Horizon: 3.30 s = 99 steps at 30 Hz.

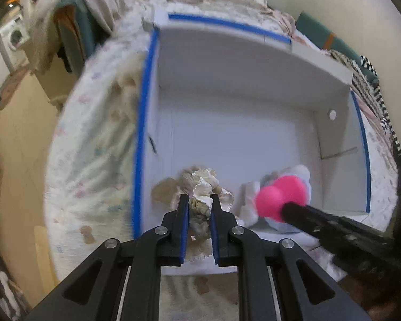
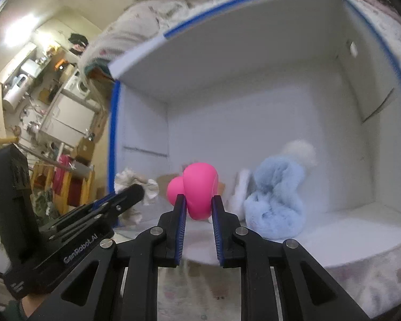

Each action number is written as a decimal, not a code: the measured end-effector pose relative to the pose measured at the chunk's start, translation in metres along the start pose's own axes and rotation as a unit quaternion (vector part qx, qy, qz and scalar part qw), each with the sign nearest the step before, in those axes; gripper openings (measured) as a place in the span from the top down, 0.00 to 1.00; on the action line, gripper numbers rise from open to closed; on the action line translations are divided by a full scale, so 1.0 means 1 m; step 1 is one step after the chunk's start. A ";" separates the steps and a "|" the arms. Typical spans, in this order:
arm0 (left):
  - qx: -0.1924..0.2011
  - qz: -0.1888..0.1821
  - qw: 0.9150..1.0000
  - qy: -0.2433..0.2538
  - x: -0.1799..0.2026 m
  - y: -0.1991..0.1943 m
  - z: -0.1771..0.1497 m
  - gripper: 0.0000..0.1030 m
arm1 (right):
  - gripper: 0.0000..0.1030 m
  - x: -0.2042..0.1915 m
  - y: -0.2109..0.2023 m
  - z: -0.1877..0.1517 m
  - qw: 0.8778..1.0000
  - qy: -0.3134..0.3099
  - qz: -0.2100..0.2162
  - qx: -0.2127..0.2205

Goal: Organize soft objects

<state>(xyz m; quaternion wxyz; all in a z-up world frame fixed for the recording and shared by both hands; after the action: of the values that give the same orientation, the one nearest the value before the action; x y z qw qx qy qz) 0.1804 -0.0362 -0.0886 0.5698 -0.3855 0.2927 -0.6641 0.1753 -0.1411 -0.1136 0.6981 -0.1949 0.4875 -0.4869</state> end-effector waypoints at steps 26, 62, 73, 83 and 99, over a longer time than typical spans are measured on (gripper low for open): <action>0.002 0.007 1.000 0.007 0.011 0.015 -0.004 0.72 | 0.80 0.013 0.029 -0.003 0.999 -0.001 -0.035 -0.022; 0.172 0.049 0.983 0.038 0.002 -0.132 -0.043 0.07 | 0.00 -0.016 -0.153 -0.035 0.955 -0.128 -0.140 0.229; 0.108 0.065 0.992 0.014 -0.008 -0.101 -0.068 0.07 | 0.00 0.000 -0.124 -0.052 0.958 -0.121 -0.159 0.204; 0.085 0.055 0.995 0.000 -0.011 -0.085 -0.066 0.07 | 0.00 0.010 -0.110 -0.048 0.964 -0.103 -0.166 0.181; 0.086 0.055 0.995 0.002 -0.009 -0.084 -0.065 0.07 | 0.00 0.010 -0.109 -0.048 0.965 -0.106 -0.165 0.176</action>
<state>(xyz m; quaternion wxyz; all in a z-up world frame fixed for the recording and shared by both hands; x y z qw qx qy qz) 0.0812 -0.0158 -0.0552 0.6357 -0.3173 0.2565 -0.6553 0.0812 -0.1888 -0.0585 0.6789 -0.1974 0.2784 -0.6501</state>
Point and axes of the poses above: each gripper's, at about its wrist camera, not at the fingertips, and y roughly the way its jaws point, x to its right, z to its top, the point moved 5 cm from there along y, roughly the way its jaws point, and after that the axes turned 7 degrees about x, right-handed, at the moved point
